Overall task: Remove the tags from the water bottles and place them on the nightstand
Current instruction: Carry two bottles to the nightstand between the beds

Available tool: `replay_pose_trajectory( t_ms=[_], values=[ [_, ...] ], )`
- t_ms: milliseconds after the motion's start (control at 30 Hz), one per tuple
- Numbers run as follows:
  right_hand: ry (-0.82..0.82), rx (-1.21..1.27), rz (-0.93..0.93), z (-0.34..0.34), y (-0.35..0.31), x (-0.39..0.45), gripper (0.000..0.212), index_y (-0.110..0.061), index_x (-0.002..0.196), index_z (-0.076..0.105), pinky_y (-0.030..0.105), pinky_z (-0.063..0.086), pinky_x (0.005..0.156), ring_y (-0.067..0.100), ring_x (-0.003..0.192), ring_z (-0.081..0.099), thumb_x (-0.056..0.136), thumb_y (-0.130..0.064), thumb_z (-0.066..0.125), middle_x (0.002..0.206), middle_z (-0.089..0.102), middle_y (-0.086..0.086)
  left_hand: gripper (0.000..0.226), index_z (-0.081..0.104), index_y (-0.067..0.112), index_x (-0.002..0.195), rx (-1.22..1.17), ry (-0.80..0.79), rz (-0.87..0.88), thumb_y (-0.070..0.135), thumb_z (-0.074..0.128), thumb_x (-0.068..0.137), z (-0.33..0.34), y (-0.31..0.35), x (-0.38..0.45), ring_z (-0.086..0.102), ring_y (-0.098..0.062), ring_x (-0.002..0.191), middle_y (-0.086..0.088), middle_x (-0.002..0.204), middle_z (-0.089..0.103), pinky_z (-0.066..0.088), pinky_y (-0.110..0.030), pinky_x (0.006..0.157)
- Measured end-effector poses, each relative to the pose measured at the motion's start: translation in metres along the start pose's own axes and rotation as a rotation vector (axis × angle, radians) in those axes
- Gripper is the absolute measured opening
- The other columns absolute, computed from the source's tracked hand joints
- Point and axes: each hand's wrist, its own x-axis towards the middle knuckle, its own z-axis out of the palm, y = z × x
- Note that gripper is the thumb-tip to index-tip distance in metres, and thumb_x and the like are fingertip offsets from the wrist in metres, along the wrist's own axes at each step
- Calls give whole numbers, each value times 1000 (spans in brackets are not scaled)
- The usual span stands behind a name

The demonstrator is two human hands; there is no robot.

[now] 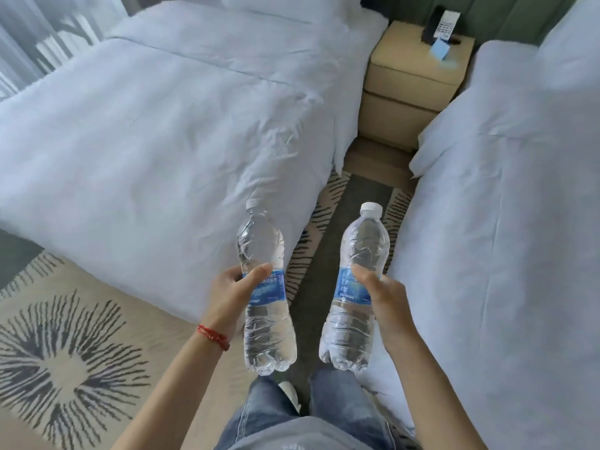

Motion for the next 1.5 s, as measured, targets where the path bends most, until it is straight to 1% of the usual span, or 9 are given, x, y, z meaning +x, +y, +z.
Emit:
replay_pose_trajectory(
  t_ms=[67, 267, 433, 700, 900, 1000, 1133, 1233, 1500],
  values=[
    [66, 25, 11, -6, -3, 13, 22, -19, 64, 60, 11, 47, 43, 0, 51, 62, 82, -31, 64, 61, 62, -4, 45, 67, 14, 65, 22, -64, 17, 55, 64, 45, 11, 8, 20, 62, -8, 50, 6, 52, 67, 48, -21, 53],
    [203, 74, 36, -22, -17, 60, 17, -21, 75, 62, 9, 44, 42, 4, 60, 65, 83, -35, 61, 72, 65, -4, 27, 65, 14, 61, 79, -171, 46, 41, 63, 60, 55, 35, 79, 59, 0, 42, 12, 45, 64, 41, -6, 41],
    [219, 53, 19, -38, -42, 121, 27, -16, 86, 62, 7, 42, 42, 9, 71, 63, 79, -42, 65, 79, 64, -3, 30, 63, 15, 63, 111, -214, 22, 45, 61, 59, 101, 61, 142, 60, -1, 45, 11, 48, 63, 43, -14, 49],
    [219, 74, 29, -77, -112, 246, 14, -24, 80, 61, 8, 43, 44, 8, 73, 64, 82, -38, 62, 80, 65, -5, 33, 63, 11, 60, 116, -222, 46, 44, 62, 58, 186, 131, 248, 58, -2, 42, 10, 42, 61, 41, -8, 42],
    [238, 68, 12, -100, -160, 322, 12, -29, 77, 58, 9, 44, 47, 9, 76, 64, 83, -38, 60, 81, 64, -9, 32, 64, 11, 65, 78, -240, 45, 43, 63, 60, 234, 170, 313, 60, -6, 46, 3, 55, 65, 45, -14, 48],
    [243, 88, 7, -107, -179, 365, 13, -28, 74, 58, 11, 46, 48, 8, 71, 65, 83, -37, 61, 76, 64, -10, 24, 62, 13, 59, 79, -267, 65, 34, 71, 68, 257, 186, 352, 58, -2, 42, 11, 45, 61, 40, -7, 41],
    [280, 99, -3, -111, -208, 437, 13, -28, 72, 59, 8, 45, 45, 6, 65, 65, 82, -36, 63, 73, 65, -10, 23, 63, 14, 61, 99, -312, 79, 36, 69, 66, 293, 214, 424, 59, -1, 44, 13, 43, 62, 41, -7, 42],
    [301, 104, -4, -110, -233, 497, 13, -27, 73, 60, 8, 45, 45, 4, 62, 66, 81, -35, 64, 71, 65, -8, 21, 63, 12, 63, 97, -343, 104, 27, 68, 78, 322, 240, 484, 61, -2, 46, 11, 46, 64, 43, -8, 44],
    [317, 141, -22, -113, -315, 635, 12, -18, 77, 65, 10, 44, 44, 0, 55, 65, 80, -29, 67, 64, 68, -8, 21, 63, 13, 62, 155, -451, 171, 30, 71, 72, 388, 330, 620, 60, -2, 45, 11, 45, 63, 42, -8, 43]
  ],
)
